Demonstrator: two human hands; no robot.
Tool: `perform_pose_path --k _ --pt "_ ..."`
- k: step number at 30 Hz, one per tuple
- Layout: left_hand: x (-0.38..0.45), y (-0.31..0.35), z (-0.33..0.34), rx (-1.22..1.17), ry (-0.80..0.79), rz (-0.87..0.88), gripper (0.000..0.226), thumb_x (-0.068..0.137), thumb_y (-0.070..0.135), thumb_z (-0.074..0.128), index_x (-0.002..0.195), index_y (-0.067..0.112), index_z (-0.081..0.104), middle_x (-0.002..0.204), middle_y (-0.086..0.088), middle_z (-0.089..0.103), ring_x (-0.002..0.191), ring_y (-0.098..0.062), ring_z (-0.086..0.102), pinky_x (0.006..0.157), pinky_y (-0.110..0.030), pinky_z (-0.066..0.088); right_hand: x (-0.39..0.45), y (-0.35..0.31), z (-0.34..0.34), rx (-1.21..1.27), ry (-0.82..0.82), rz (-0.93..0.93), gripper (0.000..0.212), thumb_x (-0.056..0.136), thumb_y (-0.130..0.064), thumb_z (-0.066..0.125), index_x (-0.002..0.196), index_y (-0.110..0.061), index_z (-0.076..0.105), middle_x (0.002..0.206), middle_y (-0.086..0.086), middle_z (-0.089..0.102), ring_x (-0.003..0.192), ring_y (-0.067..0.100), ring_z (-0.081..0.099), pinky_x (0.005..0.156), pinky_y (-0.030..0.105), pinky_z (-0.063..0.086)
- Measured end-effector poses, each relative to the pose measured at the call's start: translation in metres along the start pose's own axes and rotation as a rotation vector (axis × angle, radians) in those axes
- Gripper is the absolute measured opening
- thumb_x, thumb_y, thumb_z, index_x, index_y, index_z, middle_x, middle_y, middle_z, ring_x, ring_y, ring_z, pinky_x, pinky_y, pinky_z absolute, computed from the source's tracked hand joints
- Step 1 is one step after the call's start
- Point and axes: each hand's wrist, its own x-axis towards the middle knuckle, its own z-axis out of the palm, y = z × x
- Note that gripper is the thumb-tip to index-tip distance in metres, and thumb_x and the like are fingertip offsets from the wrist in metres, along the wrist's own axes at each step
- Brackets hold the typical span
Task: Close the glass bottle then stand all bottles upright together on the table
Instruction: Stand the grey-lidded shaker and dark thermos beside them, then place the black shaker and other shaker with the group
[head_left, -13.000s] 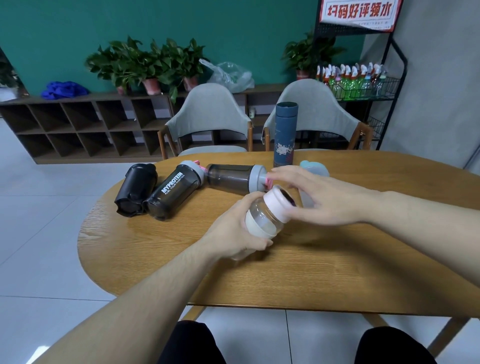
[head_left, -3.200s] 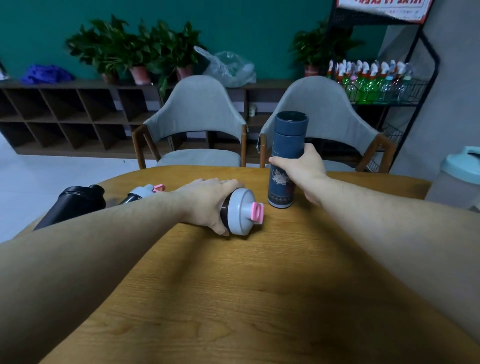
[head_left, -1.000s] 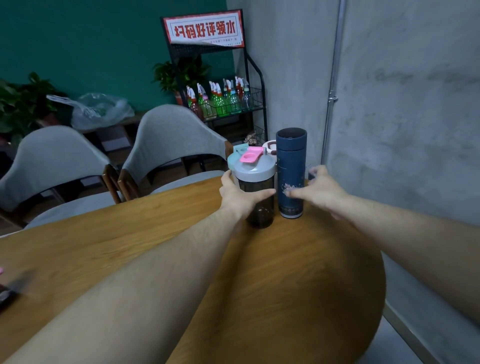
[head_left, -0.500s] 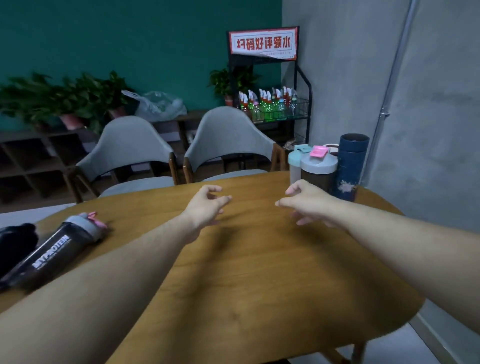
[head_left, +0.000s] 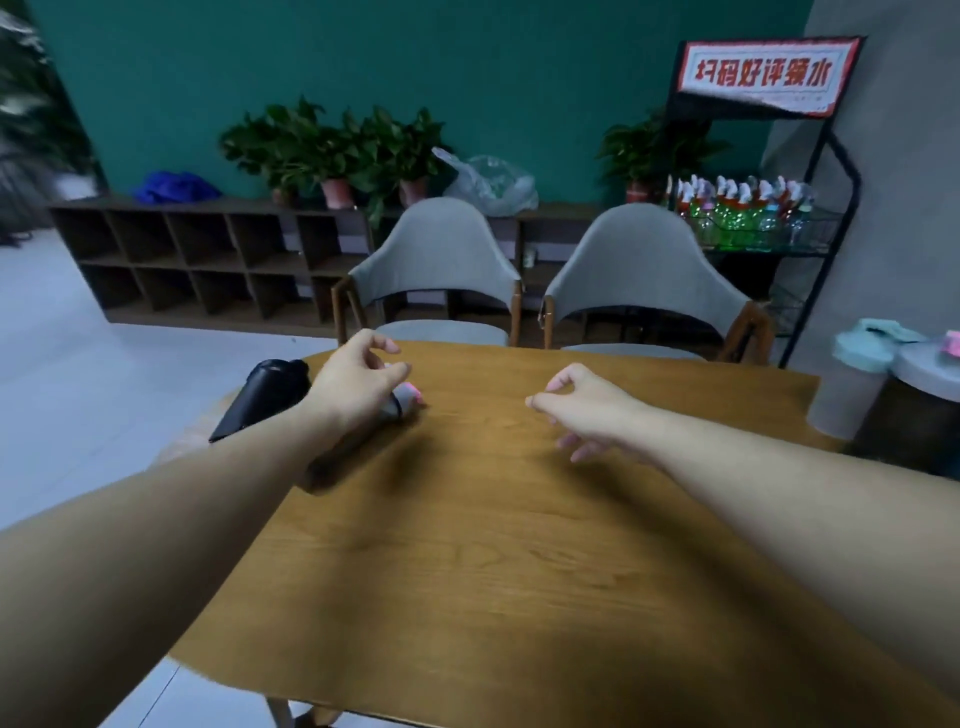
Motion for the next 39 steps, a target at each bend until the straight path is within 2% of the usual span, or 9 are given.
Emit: perform_pose_path --k 3,7,10,14,16,25,30,36,39 --pt "0.023 -0.033 -0.037 0.058 0.121 -0.051 0.021 0.095 0.031 0.066 0.11 0.024 0.054 0.103 -0.01 0.063 0.086 -0.023 0.06 0.072 -0.037 0.049 0.019 -0.034 0.038 -0.02 -0.05 0.009 0.042 0.092 -0.053 0.061 0.122 -0.027 0.046 0.113 0.006 0.062 0.091 0.022 0.07 0.079 0.042 0.063" --pt "0.054 -0.072 -0.073 0.197 0.202 -0.121 0.034 0.088 0.04 0.072 0.108 0.025 0.049 0.114 -0.012 0.059 0.109 -0.033 0.059 0.095 -0.049 0.051 0.04 -0.073 0.088 -0.017 -0.119 0.036 0.051 0.089 -0.058 0.059 0.12 -0.022 0.042 0.112 0.008 0.063 0.081 0.024 0.067 0.079 0.044 0.063" --pt "0.073 -0.096 -0.09 0.298 0.219 -0.202 0.056 0.084 0.053 0.073 0.126 0.026 0.048 0.138 -0.013 0.051 0.129 -0.037 0.049 0.108 -0.055 0.042 0.054 -0.099 0.122 -0.039 -0.138 0.077 0.073 0.084 -0.067 0.058 0.134 -0.022 0.029 0.104 0.01 0.063 0.078 0.027 0.069 0.077 0.047 0.063" --pt "0.097 -0.119 -0.099 0.337 0.146 -0.316 0.085 0.079 0.063 0.073 0.147 0.029 0.034 0.148 -0.016 0.045 0.134 -0.041 0.046 0.107 -0.055 0.044 0.068 -0.122 0.154 -0.132 -0.141 0.164 0.112 0.077 -0.081 0.055 0.156 -0.03 -0.005 0.106 0.019 0.063 0.084 0.035 0.073 0.078 0.051 0.063" --pt "0.107 -0.13 -0.1 0.275 0.099 -0.385 0.093 0.078 0.064 0.073 0.152 0.029 0.028 0.146 -0.018 0.046 0.129 -0.042 0.05 0.099 -0.051 0.051 0.077 -0.13 0.163 -0.167 -0.144 0.212 0.119 0.073 -0.083 0.059 0.156 -0.03 -0.008 0.108 0.024 0.061 0.082 0.039 0.073 0.076 0.053 0.062" --pt "0.131 -0.151 -0.08 -0.025 0.035 -0.52 0.096 0.089 0.042 0.073 0.161 0.021 0.013 0.154 -0.021 0.04 0.131 -0.042 0.049 0.102 -0.049 0.044 0.094 -0.136 0.178 -0.06 -0.171 0.293 0.12 0.073 -0.053 0.079 0.153 -0.041 -0.011 0.136 0.03 0.042 0.088 0.046 0.068 0.073 0.054 0.062" --pt "0.119 -0.142 -0.079 -0.112 -0.013 -0.495 0.106 0.082 0.033 0.081 0.161 0.024 0.01 0.153 -0.02 0.038 0.118 -0.04 0.053 0.085 -0.046 0.048 0.084 -0.123 0.178 0.289 -0.151 0.319 0.121 0.077 -0.029 0.082 0.152 -0.043 -0.012 0.099 0.018 0.056 0.08 0.033 0.069 0.076 0.048 0.061" --pt "0.093 -0.113 -0.07 -0.279 -0.003 -0.399 0.081 0.074 0.031 0.086 0.139 0.015 0.04 0.125 -0.014 0.057 0.089 -0.026 0.06 0.064 -0.036 0.049 0.065 -0.097 0.163 0.497 -0.166 0.354 0.131 0.074 -0.017 0.085 0.153 -0.044 -0.016 0.106 0.014 0.065 0.09 0.027 0.068 0.082 0.044 0.056" --pt "0.079 -0.094 -0.059 -0.354 0.017 -0.304 0.086 0.066 0.028 0.092 0.137 0.019 0.043 0.126 -0.011 0.062 0.1 -0.027 0.064 0.08 -0.041 0.054 0.048 -0.086 0.142 0.574 -0.205 0.286 0.121 0.08 -0.008 0.08 0.154 -0.037 -0.011 0.095 0.012 0.065 0.084 0.026 0.066 0.087 0.048 0.055"
